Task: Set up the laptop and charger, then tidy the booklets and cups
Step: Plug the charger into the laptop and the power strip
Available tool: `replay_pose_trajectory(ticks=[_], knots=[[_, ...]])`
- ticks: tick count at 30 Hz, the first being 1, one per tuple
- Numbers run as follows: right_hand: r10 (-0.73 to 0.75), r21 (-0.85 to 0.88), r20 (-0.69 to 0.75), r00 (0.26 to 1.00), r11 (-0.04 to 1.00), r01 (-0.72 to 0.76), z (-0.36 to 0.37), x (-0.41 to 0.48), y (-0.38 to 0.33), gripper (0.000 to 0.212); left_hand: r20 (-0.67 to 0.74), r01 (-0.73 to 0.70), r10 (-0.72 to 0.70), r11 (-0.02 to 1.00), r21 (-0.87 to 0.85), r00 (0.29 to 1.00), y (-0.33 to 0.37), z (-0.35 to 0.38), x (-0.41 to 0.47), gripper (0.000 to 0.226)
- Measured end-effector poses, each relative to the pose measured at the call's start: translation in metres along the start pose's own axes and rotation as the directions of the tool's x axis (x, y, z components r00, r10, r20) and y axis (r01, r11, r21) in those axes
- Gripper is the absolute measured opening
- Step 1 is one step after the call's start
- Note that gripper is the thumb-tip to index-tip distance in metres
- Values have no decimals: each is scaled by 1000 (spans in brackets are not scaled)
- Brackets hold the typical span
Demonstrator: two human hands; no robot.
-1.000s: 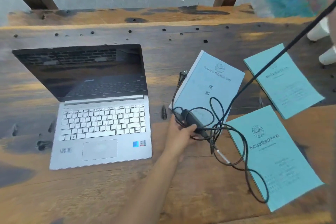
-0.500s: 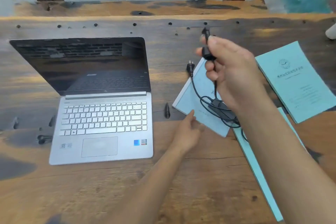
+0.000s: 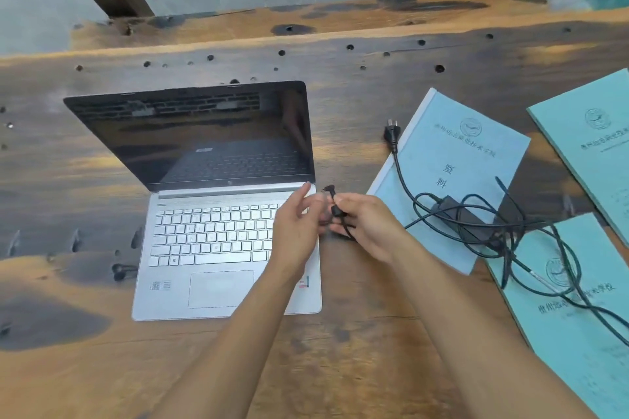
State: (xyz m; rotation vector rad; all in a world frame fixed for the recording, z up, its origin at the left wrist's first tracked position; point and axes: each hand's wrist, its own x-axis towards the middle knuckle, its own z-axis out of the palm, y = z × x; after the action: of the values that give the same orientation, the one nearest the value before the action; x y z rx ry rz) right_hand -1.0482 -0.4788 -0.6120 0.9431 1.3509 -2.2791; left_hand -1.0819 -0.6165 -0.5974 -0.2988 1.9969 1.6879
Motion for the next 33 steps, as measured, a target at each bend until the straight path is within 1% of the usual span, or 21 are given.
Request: replay_pose_trajectory(ticks=[1, 3, 4, 5, 6, 8, 9, 11, 13, 14, 16, 18, 19, 21, 23, 24, 26, 28, 30, 31, 33], knots=[[19, 28, 49, 999, 999, -20, 0, 1, 1, 24, 7, 7, -7, 999, -48, 1000, 3, 3, 4, 38], [56, 102, 117, 992, 992, -68, -2, 2, 1, 27, 13, -30, 31, 999, -40, 999, 5, 7, 13, 22], [63, 133, 126, 990, 988, -79, -3, 3, 1, 27, 13, -63, 63, 998, -22, 998, 4, 8, 15, 14], [58, 135, 109, 992, 988, -72, -3, 4, 1, 25, 8, -90, 90, 996, -5, 996, 3, 8, 19, 11], [33, 93, 64, 997, 995, -39, -3, 6, 3, 22, -2, -101, 101, 995, 8, 995, 1, 7, 22, 10], [-82, -127, -69, 994, 989, 73, -3, 9, 10, 20, -21, -102, 103, 994, 43, 994, -2, 6, 28, 12], [-159, -267, -127, 979, 956, 121, -2, 10, 14, 26, -26, -98, 100, 993, 65, 995, -3, 5, 31, 13], [-322, -502, -192, 927, 844, 189, 0, 11, 17, 35, -26, -90, 93, 990, 110, 995, -5, 5, 35, 13], [-461, -639, -185, 868, 728, 250, 2, 9, 16, 28, -9, -97, 99, 986, 133, 995, -8, 6, 35, 10], [-494, -673, -177, 851, 692, 262, 3, 9, 16, 25, -10, -102, 105, 984, 146, 994, -9, 6, 35, 9], [-507, -693, -181, 843, 673, 256, 7, 9, 16, 23, -21, -110, 115, 978, 177, 993, -10, 5, 35, 8], [-479, -687, -223, 849, 695, 211, 10, 11, 17, 21, -18, -126, 133, 966, 228, 991, -10, 2, 36, 11], [-449, -674, -266, 853, 719, 169, 11, 13, 16, 21, -17, -147, 159, 944, 296, 987, -10, 0, 36, 16], [-393, -638, -366, 844, 766, 80, 12, 16, 16, 20, 2, -225, 258, 840, 494, 966, -9, -5, 32, 24], [-365, -610, -431, 826, 792, 32, 14, 19, 15, 19, 91, -337, 371, 681, 650, 924, -8, -10, 25, 28], [-356, -601, -446, 821, 799, 20, 16, 20, 14, 19, 145, -381, 405, 597, 707, 903, -8, -13, 21, 29], [-342, -594, -461, 819, 804, 1, 19, 22, 13, 19, 221, -412, 426, 433, 802, 877, -7, -19, 17, 26], [-321, -578, -479, 817, 816, -18, 22, 25, 12, 20, 283, -412, 400, 288, 864, 872, -9, -26, 16, 22], [-294, -552, -498, 815, 833, -37, 23, 27, 11, 22, 337, -419, 346, 195, 887, 876, -13, -31, 17, 28], [-281, -538, -508, 814, 841, -45, 24, 28, 10, 22, 352, -421, 327, 170, 891, 877, -14, -32, 17, 32], [-261, -512, -522, 812, 857, -54, 23, 29, 9, 22, 361, -419, 304, 149, 896, 881, -15, -33, 17, 37]])
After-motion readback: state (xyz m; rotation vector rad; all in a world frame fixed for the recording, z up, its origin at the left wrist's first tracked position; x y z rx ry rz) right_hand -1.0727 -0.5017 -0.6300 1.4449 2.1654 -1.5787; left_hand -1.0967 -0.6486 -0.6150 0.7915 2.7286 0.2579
